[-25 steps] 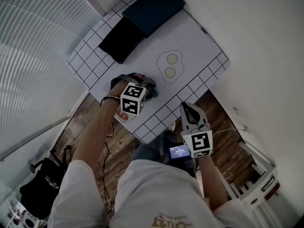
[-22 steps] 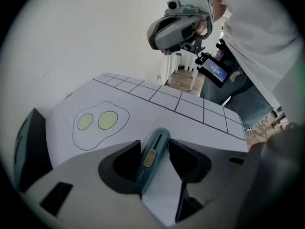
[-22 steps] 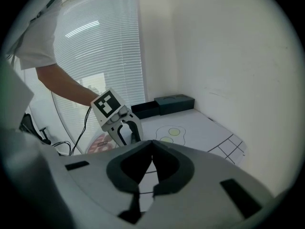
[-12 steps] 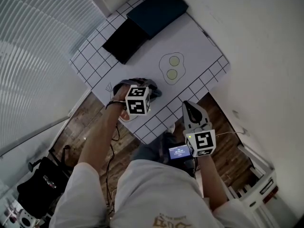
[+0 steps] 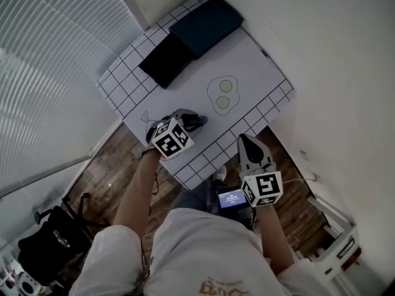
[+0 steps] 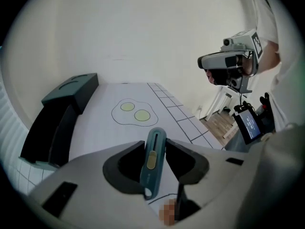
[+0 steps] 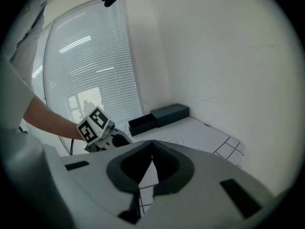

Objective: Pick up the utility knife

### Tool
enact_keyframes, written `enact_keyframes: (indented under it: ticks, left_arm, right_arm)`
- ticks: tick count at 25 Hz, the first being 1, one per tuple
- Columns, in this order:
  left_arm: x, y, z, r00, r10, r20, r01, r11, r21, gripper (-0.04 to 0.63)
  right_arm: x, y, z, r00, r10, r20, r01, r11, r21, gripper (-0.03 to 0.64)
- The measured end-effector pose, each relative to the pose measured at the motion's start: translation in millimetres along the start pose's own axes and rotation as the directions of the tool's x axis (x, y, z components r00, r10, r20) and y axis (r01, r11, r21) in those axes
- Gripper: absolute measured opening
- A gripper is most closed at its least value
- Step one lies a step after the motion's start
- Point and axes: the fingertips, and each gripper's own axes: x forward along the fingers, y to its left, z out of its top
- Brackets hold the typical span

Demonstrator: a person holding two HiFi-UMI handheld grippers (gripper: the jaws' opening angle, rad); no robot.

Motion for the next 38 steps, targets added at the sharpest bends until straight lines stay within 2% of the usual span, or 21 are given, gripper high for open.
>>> enact_keyframes:
  ticks: [4,11,15,18,21,27,31,34,38]
  left_arm:
    - [-16,-6,8,0.998,0.042,0.047,-0.04,0.999,-0.037,0.144]
    - [-51,-19,26,0.984,0.14,0.11,-0.132,0.988,-0.076,0.144]
    - [-70,-27,37,0.973,0.189,0.128,-0.181,0.981,-0.076,0.144]
    - [-85,-30,48,0.958,0.24,0.158,-0.228,0.969,-0.093,0.144]
    - [-102,-32,62,0.931,0.302,0.207,-0.28,0.951,-0.13,0.144]
    - [-139,-34,86,0.862,0.427,0.272,-0.382,0.902,-0.203,0.144]
    - [-165,-44,102,0.815,0.486,0.316,-0.437,0.873,-0.215,0.144]
    - [-177,-52,108,0.787,0.513,0.343,-0.451,0.858,-0.248,0.144]
    - [-200,-57,120,0.734,0.555,0.392,-0.467,0.831,-0.302,0.144]
  right_arm:
    - [-5,2,11,0.999,0.012,0.035,-0.013,0.999,0.037,0.006]
    - [-14,11,25,0.998,0.032,0.062,-0.032,0.999,-0.007,0.006]
    - [-19,10,34,0.997,0.01,0.081,-0.007,0.999,-0.036,0.006]
    - [-23,6,39,0.997,-0.016,0.073,0.021,0.997,-0.075,0.007]
    - [-28,5,45,0.996,-0.017,0.084,0.024,0.996,-0.091,0.006]
    - [-37,9,67,0.99,0.003,0.138,0.011,0.995,-0.102,0.006]
    - [-42,20,81,0.984,0.027,0.176,-0.009,0.994,-0.105,0.006]
    - [-48,27,88,0.978,0.034,0.204,-0.01,0.993,-0.115,0.006]
    - [-57,38,103,0.967,0.054,0.249,-0.019,0.99,-0.143,0.006]
